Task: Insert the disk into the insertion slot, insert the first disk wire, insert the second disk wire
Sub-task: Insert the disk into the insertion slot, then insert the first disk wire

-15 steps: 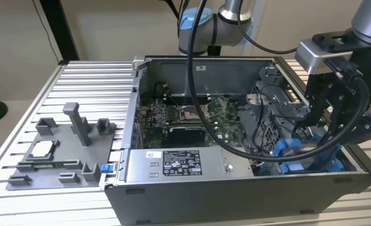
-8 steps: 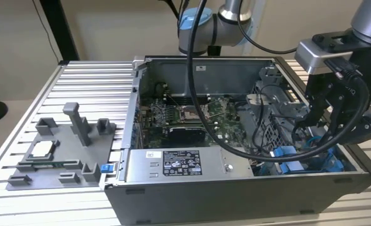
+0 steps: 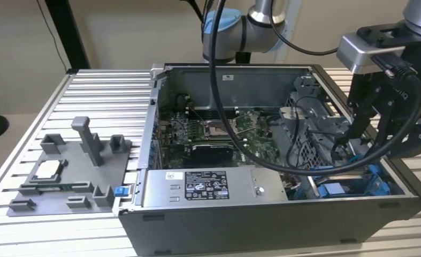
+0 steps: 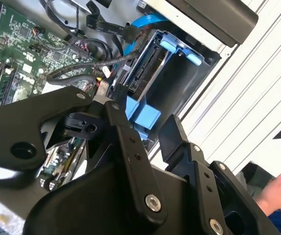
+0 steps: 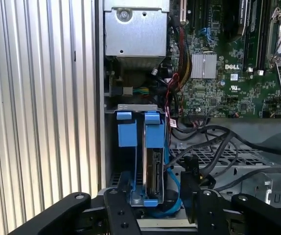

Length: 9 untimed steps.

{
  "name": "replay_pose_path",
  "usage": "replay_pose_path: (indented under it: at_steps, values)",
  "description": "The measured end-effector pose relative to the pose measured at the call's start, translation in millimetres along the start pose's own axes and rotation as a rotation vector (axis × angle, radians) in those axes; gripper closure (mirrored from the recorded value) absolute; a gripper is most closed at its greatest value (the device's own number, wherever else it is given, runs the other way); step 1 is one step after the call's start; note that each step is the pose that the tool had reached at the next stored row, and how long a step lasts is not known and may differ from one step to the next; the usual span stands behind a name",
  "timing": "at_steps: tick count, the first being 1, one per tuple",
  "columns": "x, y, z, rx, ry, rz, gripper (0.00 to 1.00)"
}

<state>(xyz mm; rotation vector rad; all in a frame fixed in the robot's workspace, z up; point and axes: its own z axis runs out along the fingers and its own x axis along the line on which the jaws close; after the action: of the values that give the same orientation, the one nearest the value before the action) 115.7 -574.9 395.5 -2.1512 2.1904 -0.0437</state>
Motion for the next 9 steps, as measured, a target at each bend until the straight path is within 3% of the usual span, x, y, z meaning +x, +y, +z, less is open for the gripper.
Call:
replay_pose_path:
  at_steps: [5,9]
  values:
    - [-9.2,3.7,-0.1,0.0069,-0.0034,0.0,0.0]
    - [-16.5,14.7,0.8,0.019,-0.0059,0.0,0.0]
